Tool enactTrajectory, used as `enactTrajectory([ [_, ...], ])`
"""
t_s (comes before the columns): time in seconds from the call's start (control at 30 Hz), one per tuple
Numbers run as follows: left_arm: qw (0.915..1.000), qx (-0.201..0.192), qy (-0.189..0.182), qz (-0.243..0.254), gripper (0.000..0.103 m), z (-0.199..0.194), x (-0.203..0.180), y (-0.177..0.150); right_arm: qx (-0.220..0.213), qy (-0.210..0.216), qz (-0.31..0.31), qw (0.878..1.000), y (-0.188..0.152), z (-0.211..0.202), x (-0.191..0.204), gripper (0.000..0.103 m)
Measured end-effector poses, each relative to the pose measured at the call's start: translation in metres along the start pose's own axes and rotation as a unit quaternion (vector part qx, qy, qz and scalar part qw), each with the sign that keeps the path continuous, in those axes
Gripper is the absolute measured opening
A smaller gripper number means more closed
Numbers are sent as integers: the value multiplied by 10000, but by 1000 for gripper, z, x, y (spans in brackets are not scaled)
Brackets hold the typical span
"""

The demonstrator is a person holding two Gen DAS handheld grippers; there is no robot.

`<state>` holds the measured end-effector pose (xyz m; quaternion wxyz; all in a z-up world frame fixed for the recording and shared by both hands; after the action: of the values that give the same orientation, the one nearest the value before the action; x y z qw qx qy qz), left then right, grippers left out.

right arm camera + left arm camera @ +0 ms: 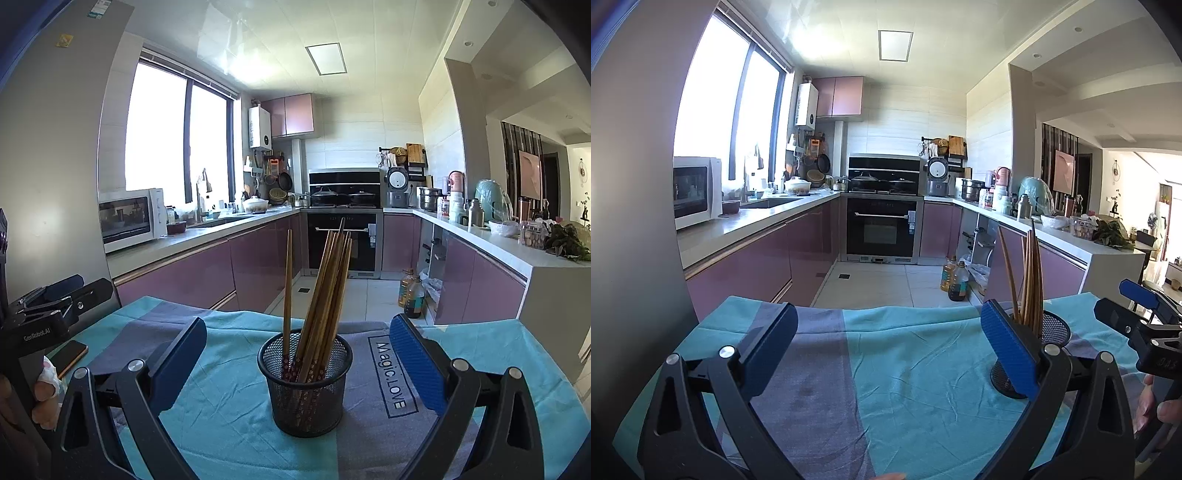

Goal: Organize utensils

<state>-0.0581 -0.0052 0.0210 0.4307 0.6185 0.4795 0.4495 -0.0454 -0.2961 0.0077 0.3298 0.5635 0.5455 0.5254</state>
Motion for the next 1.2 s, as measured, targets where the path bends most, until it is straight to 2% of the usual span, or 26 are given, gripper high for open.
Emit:
enactTrajectory([
  [1.2, 9999, -92, 65, -2, 97, -12, 2, 3, -120, -23, -44, 9999, 3, -6, 6, 96],
])
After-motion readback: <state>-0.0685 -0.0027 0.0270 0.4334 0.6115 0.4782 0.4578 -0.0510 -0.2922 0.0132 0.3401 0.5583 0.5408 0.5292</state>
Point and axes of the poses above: each gripper's, at about its wrist camera, not at the fingertips, and z roughly the way its jaws point, x to its left, y to its top, the point moved 1 cm from there along z, roughly the way its jaws point, and after that the axes turned 12 degrees about z, right-handed, at the moved point
